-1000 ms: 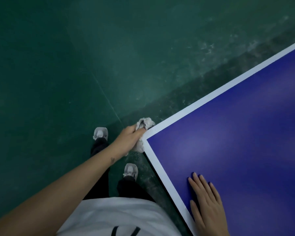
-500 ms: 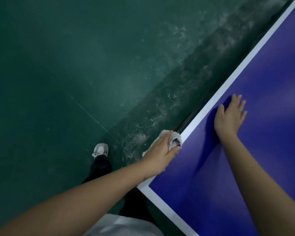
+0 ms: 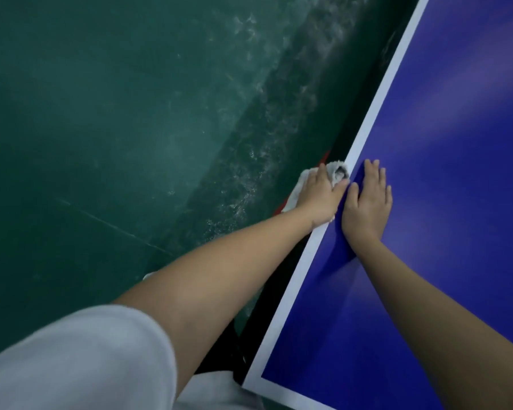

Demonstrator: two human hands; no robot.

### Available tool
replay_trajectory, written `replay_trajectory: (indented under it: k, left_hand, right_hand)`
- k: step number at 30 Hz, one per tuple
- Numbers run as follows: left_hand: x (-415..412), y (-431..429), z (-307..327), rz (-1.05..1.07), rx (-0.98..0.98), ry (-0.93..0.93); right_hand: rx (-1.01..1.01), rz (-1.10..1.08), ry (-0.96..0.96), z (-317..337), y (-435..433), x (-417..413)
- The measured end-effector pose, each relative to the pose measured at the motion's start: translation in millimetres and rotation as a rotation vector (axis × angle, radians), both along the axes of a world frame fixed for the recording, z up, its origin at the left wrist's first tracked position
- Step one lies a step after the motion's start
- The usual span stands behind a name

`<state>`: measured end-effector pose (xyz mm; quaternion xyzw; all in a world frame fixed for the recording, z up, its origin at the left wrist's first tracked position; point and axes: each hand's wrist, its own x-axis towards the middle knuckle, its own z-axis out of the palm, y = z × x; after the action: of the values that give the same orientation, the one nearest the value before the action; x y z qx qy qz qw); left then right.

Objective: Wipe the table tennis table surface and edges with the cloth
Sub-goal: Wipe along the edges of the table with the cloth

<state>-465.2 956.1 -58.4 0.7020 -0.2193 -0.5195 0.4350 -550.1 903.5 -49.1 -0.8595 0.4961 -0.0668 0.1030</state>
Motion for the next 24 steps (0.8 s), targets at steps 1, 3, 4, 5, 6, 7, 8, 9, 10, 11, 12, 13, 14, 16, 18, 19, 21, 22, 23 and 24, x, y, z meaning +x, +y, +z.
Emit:
replay_trajectory:
  k: [1,3,4,5,6,7,8,9,10,11,12,13,14,16,18,19,21,22,23,24]
  left_hand:
    - [1.9,-4.8,-0.5,-0.006,-0.001,-0.002]
    - [-2.4,1.3,0.4,0.003,-0.027,-0.018]
    - [-7.4,10.9,1.2,0.011,-0.049,-0.023]
    - [-13.8,23.5,1.1,0.013,-0.068,-0.022]
    - [-21.0,39.1,0.2,0.01,-0.078,-0.014]
    - [-29.0,56.9,-1.2,-0.002,-0.077,0.0]
    - [-37.5,75.9,-2.0,-0.016,-0.073,0.018]
    - [-46.1,94.9,-1.8,-0.026,-0.074,0.035]
    - [-53.9,112.4,-0.5,-0.03,-0.079,0.05]
    - [-60.4,126.6,1.0,-0.031,-0.083,0.067]
    - [-65.1,136.6,1.4,-0.034,-0.083,0.082]
    - [-67.1,142.4,0.9,-0.046,-0.081,0.089]
    - [-65.9,144.0,-0.6,-0.067,-0.078,0.091]
    - [-57.9,136.5,-3.5,-0.107,-0.065,0.112]
    - [-47.4,118.8,-5.0,-0.103,-0.055,0.147]
    - [-42.1,106.2,-5.9,-0.083,-0.057,0.159]
    - [-31.1,74.9,-7.1,-0.025,-0.074,0.156]
    - [-25.4,57.0,-7.6,0.003,-0.085,0.146]
    - [-18.9,38.1,-8.8,0.023,-0.09,0.135]
    - [-12.0,19.0,-10.3,0.041,-0.091,0.118]
  right_hand:
    - [-0.003,0.0,-0.005,0.0,-0.1,0.1]
    - [0.0,0.001,-0.01,-0.4,-0.3,-0.1]
    - [0.002,-0.001,-0.013,-0.7,-0.5,-0.4]
    - [0.004,-0.005,-0.017,-1.0,-0.6,-0.7]
    - [0.006,-0.007,-0.02,-1.1,-0.5,-0.8]
    - [0.006,-0.008,-0.022,-1.3,-0.4,-0.6]
    - [0.007,-0.008,-0.021,-1.3,-0.1,-0.6]
    - [0.007,-0.005,-0.018,-1.2,0.1,-0.6]
    - [0.006,-0.003,-0.015,-0.8,0.1,-0.5]
    - [0.004,-0.003,-0.013,-0.2,0.1,-0.2]
    - [0.002,-0.004,-0.01,0.3,0.3,-0.1]
    - [0.001,-0.005,-0.006,1.0,0.6,0.3]
    - [0.0,-0.004,-0.002,1.5,0.9,0.9]
    - [0.002,-0.003,0.007,2.4,1.7,2.0]
    - [0.005,-0.011,0.017,3.3,3.3,2.5]
    - [0.005,-0.015,0.023,3.5,4.0,2.9]
    - [0.006,-0.016,0.039,3.8,5.2,3.1]
    - [0.006,-0.019,0.045,3.6,5.4,3.2]
    - [0.008,-0.022,0.049,3.4,5.4,3.1]
    - [0.011,-0.024,0.051,3.3,5.6,2.8]
